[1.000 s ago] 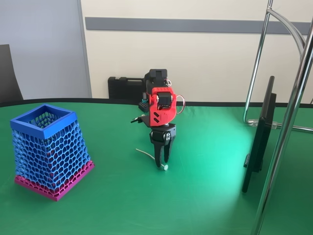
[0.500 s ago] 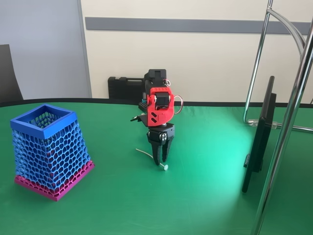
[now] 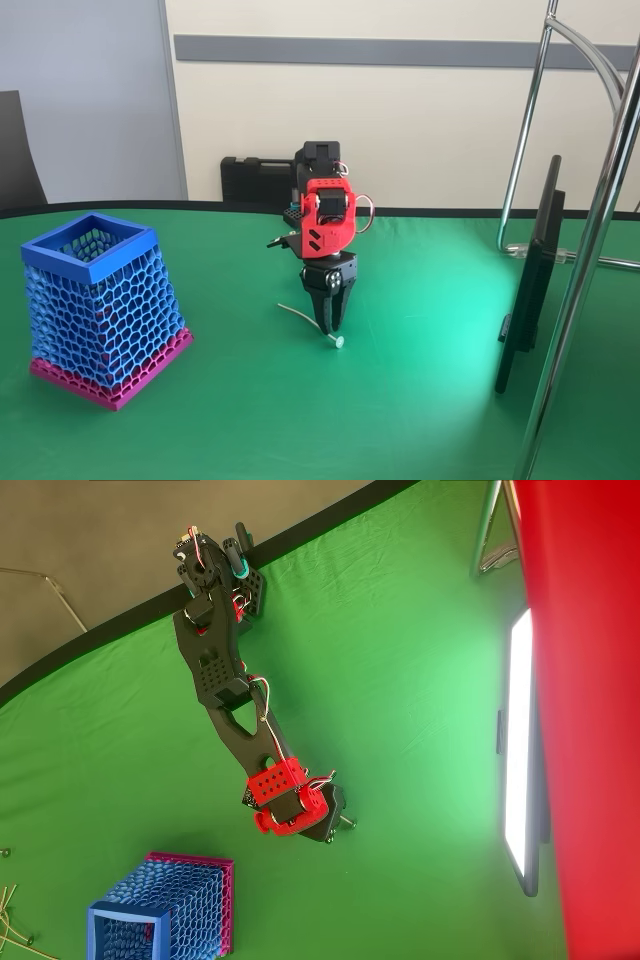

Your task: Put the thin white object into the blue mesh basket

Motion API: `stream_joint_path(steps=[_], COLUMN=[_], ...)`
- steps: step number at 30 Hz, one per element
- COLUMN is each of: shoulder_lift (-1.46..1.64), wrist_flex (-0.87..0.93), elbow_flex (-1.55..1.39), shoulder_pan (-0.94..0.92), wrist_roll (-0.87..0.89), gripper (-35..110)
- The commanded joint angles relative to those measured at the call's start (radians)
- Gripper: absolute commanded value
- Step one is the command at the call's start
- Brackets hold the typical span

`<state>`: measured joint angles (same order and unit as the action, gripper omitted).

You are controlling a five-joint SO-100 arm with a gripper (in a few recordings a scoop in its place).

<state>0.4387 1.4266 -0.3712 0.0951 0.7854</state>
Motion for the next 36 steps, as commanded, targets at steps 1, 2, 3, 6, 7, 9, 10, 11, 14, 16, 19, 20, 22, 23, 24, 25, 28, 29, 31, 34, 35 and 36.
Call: stream_joint_path(steps=[1, 2, 3, 6, 7, 9, 10, 11, 14, 16, 19, 20, 22, 23, 24, 25, 28, 29, 31, 34, 35, 36], shoulder_lift=[0.012, 0.012, 0.009, -0.014, -0.023, -0.034, -0.037, -0.037, -0.040, -0.040, -0.038, -0.038, -0.038, -0.038, -0.038, -0.038, -0.040, -0.041, -0.044, -0.061, -0.067, -0.071], wrist_flex=[0.008, 0.008, 0.008, 0.008, 0.008, 0.006, 0.006, 0.006, 0.006, 0.006, 0.008, 0.011, 0.014, 0.014, 0.014, 0.014, 0.014, 0.015, 0.018, 0.034, 0.040, 0.041], elbow_flex=[0.026, 0.028, 0.035, 0.081, 0.100, 0.124, 0.127, 0.129, 0.137, 0.137, 0.132, 0.130, 0.129, 0.127, 0.127, 0.127, 0.132, 0.135, 0.138, 0.169, 0.183, 0.186], shoulder_pan=[-0.011, -0.014, -0.015, -0.015, -0.015, -0.012, -0.012, -0.012, -0.008, -0.006, -0.002, 0.003, 0.005, 0.006, 0.009, 0.012, 0.020, 0.021, 0.021, 0.025, 0.026, 0.026], wrist_roll=[0.011, 0.012, 0.011, 0.005, 0.008, -0.008, -0.012, -0.014, -0.021, -0.020, -0.014, -0.008, -0.002, 0.003, 0.005, 0.009, 0.014, 0.014, 0.015, 0.023, 0.023, 0.025], gripper=[11, 13, 14, 17, 17, 17, 17, 17, 16, 17, 16, 17, 17, 18, 18, 18, 18, 18, 18, 18, 18, 18])
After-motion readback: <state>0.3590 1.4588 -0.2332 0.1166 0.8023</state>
